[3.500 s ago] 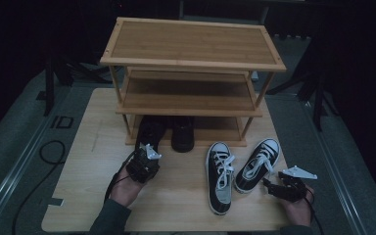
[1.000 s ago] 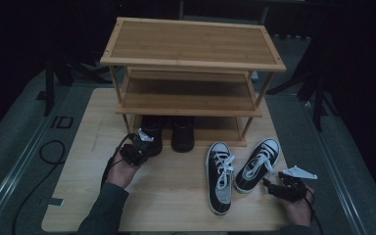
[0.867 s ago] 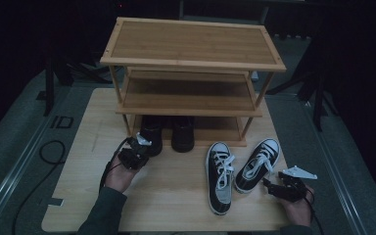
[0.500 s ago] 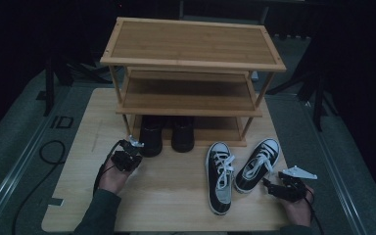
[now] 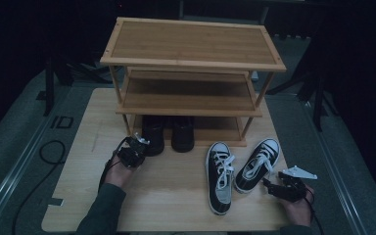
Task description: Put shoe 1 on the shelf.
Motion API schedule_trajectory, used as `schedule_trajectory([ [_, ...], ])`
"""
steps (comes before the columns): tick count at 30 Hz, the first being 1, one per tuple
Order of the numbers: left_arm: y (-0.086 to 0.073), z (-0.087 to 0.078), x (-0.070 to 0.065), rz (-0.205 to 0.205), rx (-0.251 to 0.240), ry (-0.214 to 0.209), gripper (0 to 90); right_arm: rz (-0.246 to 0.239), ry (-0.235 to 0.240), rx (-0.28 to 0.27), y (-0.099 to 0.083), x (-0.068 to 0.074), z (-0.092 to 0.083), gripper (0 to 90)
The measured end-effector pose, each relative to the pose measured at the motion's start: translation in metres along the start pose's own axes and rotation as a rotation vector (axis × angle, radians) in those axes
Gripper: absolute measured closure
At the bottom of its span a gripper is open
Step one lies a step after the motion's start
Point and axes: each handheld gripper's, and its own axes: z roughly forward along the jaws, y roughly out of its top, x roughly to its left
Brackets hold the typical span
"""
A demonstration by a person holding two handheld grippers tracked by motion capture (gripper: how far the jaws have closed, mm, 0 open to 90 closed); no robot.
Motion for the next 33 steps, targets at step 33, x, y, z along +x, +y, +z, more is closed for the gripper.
schedule_trajectory([
  [33, 0.018, 0.006, -0.013, 0.023, -0.016, -0.043, 78.2, -0.001, 0.001, 0.000, 0.000, 0.000, 0.000, 26.1],
])
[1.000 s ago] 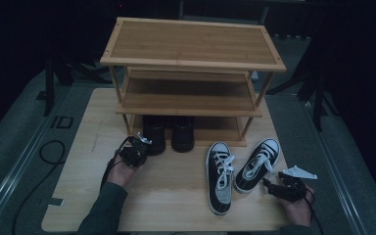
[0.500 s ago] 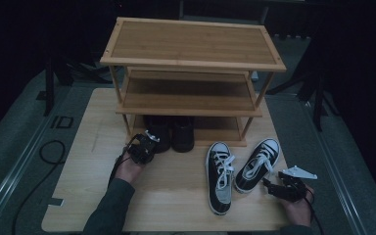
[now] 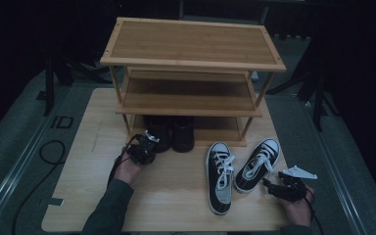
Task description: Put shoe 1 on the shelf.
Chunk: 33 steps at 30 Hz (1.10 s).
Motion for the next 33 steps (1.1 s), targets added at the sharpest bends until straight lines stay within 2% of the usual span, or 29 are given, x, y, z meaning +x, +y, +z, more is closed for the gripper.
schedule_trajectory([
  [14, -0.013, -0.008, 0.004, -0.024, -0.034, -0.032, 64.0, 0.000, 0.001, 0.000, 0.000, 0.000, 0.000, 26.0],
  [22, -0.023, -0.016, 0.006, -0.050, -0.059, -0.056, 61.2, -0.001, 0.001, 0.001, 0.000, 0.000, 0.000, 25.9],
  [29, -0.023, -0.020, 0.007, -0.053, -0.064, -0.068, 59.9, -0.002, 0.002, 0.001, 0.000, 0.000, 0.000, 25.8],
  [33, -0.023, -0.023, 0.004, -0.041, -0.068, -0.074, 59.3, -0.003, 0.003, 0.001, 0.000, 0.000, 0.000, 25.7],
])
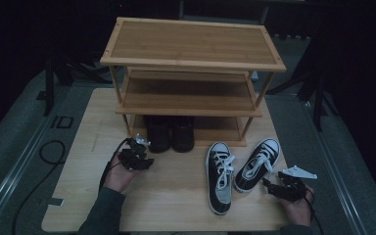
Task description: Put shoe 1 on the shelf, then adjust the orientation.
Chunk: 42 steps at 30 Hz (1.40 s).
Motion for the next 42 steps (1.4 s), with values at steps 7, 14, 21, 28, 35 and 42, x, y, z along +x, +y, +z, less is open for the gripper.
schedule_trajectory([
  [7, -0.001, -0.008, -0.004, 0.011, -0.008, -0.018, 58.7, -0.002, 0.001, 0.000, 0.000, 0.000, 0.000, 25.6],
  [14, -0.003, -0.013, -0.004, 0.007, -0.009, -0.034, 57.6, -0.002, -0.002, 0.014, 0.002, 0.000, 0.000, 25.7],
  [21, -0.004, -0.019, -0.001, -0.008, -0.019, -0.044, 57.1, 0.000, -0.007, 0.050, 0.006, 0.003, -0.001, 31.2],
  [28, -0.005, -0.019, -0.001, -0.011, -0.019, -0.052, 57.1, -0.025, -0.003, 0.075, 0.010, 0.008, -0.004, 38.9],
  [35, -0.005, -0.018, -0.001, -0.012, -0.015, -0.056, 57.0, -0.044, 0.010, 0.078, 0.016, 0.013, -0.012, 42.0],
  [42, -0.006, -0.016, -0.001, -0.015, -0.009, -0.060, 56.5, -0.064, 0.020, 0.046, 0.023, 0.019, -0.030, 43.5],
])
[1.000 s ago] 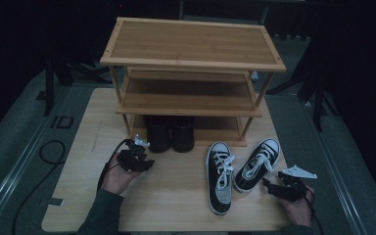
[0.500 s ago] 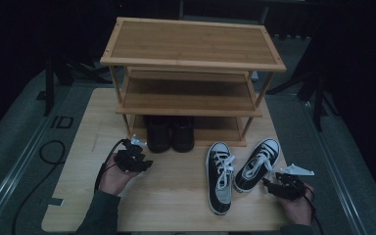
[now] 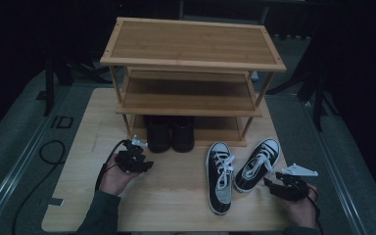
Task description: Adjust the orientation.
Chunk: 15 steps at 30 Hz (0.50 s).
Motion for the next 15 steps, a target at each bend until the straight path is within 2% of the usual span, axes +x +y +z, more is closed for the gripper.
schedule_trajectory([
  [7, -0.001, -0.001, 0.002, -0.009, -0.003, 0.002, 56.4, -0.041, 0.026, -0.030, 0.014, 0.009, -0.018, 45.2],
  [15, 0.000, -0.002, 0.002, -0.002, 0.000, 0.006, 56.4, -0.085, 0.089, -0.022, 0.033, 0.014, -0.020, 53.4],
])
